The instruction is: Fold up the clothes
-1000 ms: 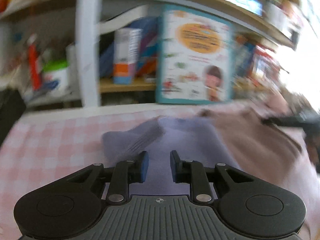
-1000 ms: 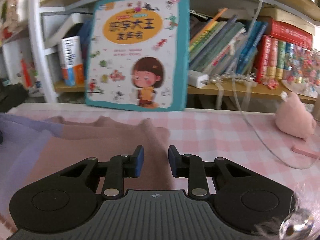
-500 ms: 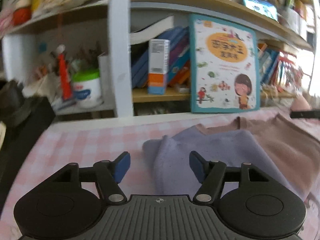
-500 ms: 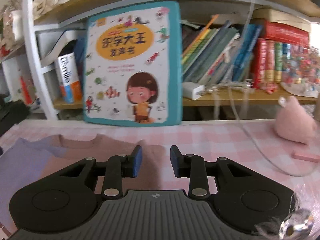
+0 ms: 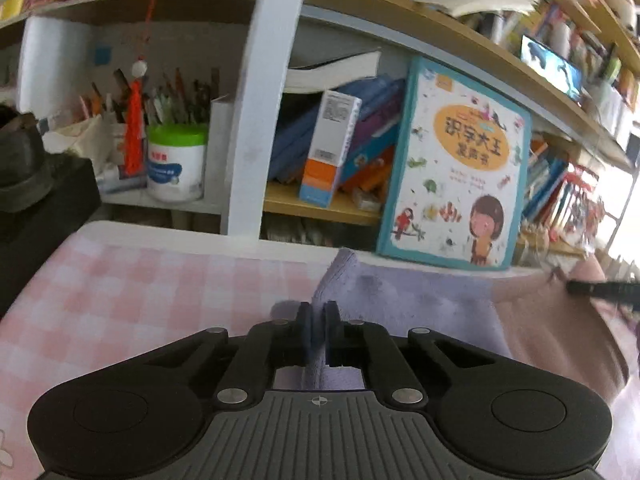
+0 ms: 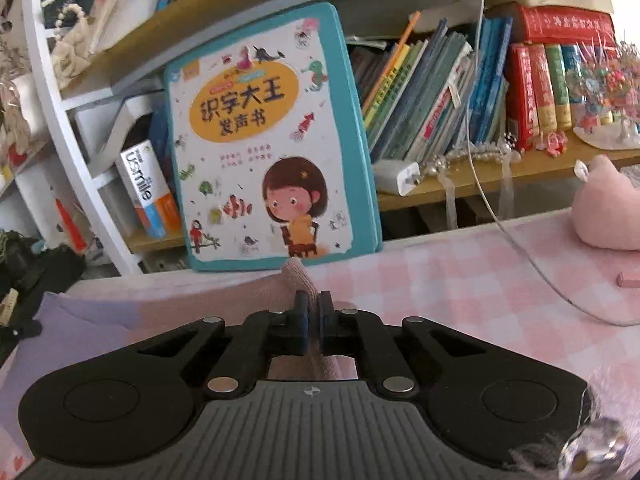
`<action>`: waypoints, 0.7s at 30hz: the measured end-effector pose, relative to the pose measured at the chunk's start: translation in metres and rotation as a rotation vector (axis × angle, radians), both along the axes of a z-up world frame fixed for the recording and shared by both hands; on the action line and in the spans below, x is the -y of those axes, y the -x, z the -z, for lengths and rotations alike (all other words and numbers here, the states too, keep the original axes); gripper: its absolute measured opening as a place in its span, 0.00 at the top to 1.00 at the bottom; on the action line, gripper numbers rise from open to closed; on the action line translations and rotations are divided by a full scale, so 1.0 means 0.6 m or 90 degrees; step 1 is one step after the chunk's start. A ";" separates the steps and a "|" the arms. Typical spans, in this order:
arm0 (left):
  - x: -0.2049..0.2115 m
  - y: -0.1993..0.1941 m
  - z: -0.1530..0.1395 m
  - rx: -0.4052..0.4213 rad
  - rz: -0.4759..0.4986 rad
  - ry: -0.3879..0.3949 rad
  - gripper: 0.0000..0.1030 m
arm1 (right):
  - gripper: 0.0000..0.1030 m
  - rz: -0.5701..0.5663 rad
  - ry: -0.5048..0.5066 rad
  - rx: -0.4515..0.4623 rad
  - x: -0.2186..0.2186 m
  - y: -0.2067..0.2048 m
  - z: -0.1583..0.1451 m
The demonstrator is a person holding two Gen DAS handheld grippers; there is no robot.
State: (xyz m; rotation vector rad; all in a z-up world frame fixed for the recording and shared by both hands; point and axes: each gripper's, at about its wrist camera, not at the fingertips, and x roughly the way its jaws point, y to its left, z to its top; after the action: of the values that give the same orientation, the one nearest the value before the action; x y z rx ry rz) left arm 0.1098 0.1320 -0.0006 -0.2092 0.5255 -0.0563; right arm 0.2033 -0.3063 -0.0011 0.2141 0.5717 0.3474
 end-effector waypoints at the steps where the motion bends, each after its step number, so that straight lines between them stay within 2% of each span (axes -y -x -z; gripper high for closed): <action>1: -0.002 -0.011 0.011 -0.020 -0.004 0.004 0.95 | 0.96 0.001 0.008 -0.015 -0.003 -0.009 0.010; 3: -0.004 -0.028 0.038 -0.057 -0.015 0.009 0.94 | 0.96 0.007 0.014 -0.050 -0.004 -0.025 0.033; 9: -0.016 -0.024 0.050 -0.052 -0.027 0.026 0.87 | 0.93 0.029 -0.071 -0.075 0.027 -0.031 0.055; 12: -0.011 -0.017 0.044 -0.039 -0.042 -0.001 0.77 | 0.92 0.033 -0.079 -0.075 0.033 -0.023 0.052; 18: 0.010 0.024 0.009 0.003 -0.043 -0.067 0.76 | 0.92 0.025 -0.041 -0.061 0.035 0.010 0.033; 20: 0.016 0.040 0.000 0.010 -0.041 -0.085 0.75 | 0.87 0.025 -0.031 -0.057 0.040 0.025 0.024; 21: 0.021 0.048 -0.004 0.011 -0.038 -0.090 0.73 | 0.79 0.027 -0.028 -0.059 0.043 0.033 0.019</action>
State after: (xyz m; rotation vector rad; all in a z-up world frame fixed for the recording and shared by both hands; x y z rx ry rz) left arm 0.0811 0.1196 0.0020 -0.0856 0.5032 0.0369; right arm 0.1835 -0.3319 -0.0123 0.2847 0.6507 0.3101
